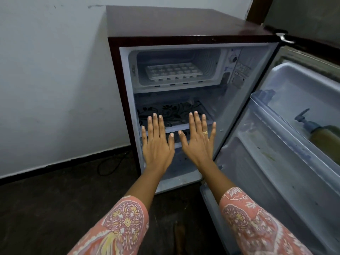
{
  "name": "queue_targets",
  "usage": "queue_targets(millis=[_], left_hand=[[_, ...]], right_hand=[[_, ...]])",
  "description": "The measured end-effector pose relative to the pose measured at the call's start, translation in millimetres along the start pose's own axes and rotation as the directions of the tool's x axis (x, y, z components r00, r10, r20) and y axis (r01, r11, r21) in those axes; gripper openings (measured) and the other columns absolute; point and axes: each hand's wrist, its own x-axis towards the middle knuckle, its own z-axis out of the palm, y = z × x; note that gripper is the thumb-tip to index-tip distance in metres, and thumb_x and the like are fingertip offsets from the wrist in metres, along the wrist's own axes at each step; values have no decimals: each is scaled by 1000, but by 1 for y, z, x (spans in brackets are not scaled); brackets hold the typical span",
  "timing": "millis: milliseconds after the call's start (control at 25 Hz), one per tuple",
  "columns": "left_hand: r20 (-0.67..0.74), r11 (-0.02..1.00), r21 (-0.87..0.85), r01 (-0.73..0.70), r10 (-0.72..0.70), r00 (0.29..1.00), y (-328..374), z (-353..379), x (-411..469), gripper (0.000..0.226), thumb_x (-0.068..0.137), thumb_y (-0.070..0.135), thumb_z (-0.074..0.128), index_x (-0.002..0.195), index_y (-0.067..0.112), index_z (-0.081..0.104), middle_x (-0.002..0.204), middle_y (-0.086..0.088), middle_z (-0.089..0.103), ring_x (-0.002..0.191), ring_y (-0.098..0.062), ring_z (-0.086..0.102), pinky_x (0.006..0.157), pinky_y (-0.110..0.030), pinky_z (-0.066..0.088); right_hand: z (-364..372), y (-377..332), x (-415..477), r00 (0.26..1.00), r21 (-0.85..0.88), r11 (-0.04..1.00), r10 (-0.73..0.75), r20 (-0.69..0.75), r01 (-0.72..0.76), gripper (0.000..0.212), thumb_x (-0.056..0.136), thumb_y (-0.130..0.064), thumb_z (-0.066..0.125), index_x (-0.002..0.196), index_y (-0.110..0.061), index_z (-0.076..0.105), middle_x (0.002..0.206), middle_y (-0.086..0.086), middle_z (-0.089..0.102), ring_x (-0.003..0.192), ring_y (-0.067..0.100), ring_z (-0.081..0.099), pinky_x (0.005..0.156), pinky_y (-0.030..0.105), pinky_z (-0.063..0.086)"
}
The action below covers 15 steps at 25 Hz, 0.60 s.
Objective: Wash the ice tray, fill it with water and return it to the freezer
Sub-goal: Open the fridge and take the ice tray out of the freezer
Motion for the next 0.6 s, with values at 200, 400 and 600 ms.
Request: queue_targets(millis=[200,400,600], left_hand=[[31,1000,5,-13,12,999,-1,4,60,70,92,48,22,148,13,-2,158,-5,-3,145,-19,-9,113,-34,-14],[53,1000,-12,3,-2,999,-3,18,133,72,95,45,34,149,11,2,158,-9,4,145,-22,-2,116,-38,-7],[126,996,-46,71,-64,990,-4,36,199,81,92,54,35,149,11,-3,158,-10,-3,145,-25,-3,117,-41,-3]], right_hand=[[8,8,64,1000,-6,1000,-20,-2,20,77,86,-60,14,148,-17,18,157,1,16,146,21,6,106,38,-26],[22,24,140,1000,59,998,4,31,-6,76,87,-61,32,147,-17,22,156,2,19,146,21,8,111,45,-16],[45,38,211,993,171,983,55,104,-72,84,83,-68,41,149,-23,15,158,2,14,145,20,9,114,49,-8]])
